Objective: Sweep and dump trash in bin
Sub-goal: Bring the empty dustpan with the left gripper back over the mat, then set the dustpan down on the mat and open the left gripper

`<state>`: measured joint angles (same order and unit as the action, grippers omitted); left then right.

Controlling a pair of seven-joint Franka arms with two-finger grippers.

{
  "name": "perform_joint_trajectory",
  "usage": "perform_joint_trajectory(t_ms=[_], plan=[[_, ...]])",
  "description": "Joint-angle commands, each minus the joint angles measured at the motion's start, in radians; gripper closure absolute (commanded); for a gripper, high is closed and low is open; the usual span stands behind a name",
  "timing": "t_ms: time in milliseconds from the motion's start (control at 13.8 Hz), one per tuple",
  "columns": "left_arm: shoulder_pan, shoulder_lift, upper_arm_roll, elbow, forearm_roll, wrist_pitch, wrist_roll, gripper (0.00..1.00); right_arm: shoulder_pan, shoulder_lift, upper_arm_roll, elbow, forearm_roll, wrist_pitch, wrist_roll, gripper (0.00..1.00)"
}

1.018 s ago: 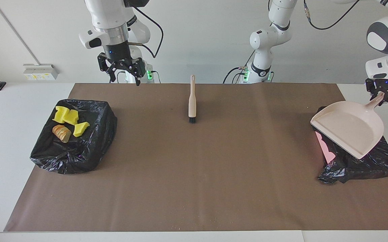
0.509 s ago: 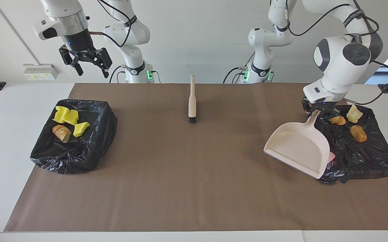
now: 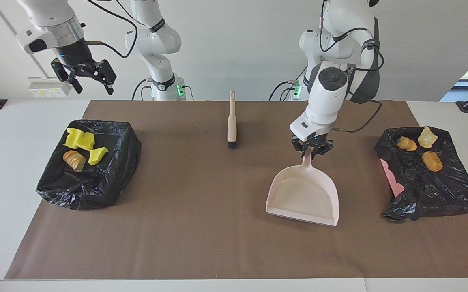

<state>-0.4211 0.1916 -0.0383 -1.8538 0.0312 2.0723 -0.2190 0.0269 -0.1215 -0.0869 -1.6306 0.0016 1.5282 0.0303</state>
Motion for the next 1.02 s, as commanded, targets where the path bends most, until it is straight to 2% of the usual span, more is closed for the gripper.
perform_joint_trajectory(t_ms=[0,218,363,509,654,727,800,945], plan=[[-0.094,0.107,0.021,0.137,-0.051,0.011,-0.162,1.00,0.021,-0.061,0.010,-0.078,0.000,0.004,-0.013,0.00],[-0.157,0.138,0.021,0.176,-0.062,0.025,-0.241,1.00,0.053,-0.110,0.013,-0.147,-0.012,0.009,0.000,0.00],[-0.194,0.199,0.021,0.249,-0.076,0.022,-0.250,1.00,0.064,-0.129,0.018,-0.173,-0.014,0.023,0.045,0.00],[-0.205,0.222,0.021,0.297,-0.076,0.020,-0.279,1.00,0.047,-0.101,0.015,-0.152,-0.014,0.059,0.036,0.00],[-0.218,0.236,0.021,0.298,-0.071,0.026,-0.281,1.00,0.039,-0.044,0.003,-0.073,-0.017,0.024,0.034,0.00],[-0.223,0.270,0.023,0.324,-0.068,0.026,-0.281,1.00,0.039,-0.027,0.001,-0.048,-0.014,0.012,0.034,0.00],[-0.225,0.302,0.023,0.364,-0.068,0.022,-0.281,1.00,0.038,-0.024,-0.004,-0.046,-0.012,0.013,0.036,0.00],[-0.225,0.313,0.021,0.377,-0.074,0.023,-0.287,1.00,0.025,-0.017,-0.010,-0.046,-0.003,0.026,0.037,0.00]])
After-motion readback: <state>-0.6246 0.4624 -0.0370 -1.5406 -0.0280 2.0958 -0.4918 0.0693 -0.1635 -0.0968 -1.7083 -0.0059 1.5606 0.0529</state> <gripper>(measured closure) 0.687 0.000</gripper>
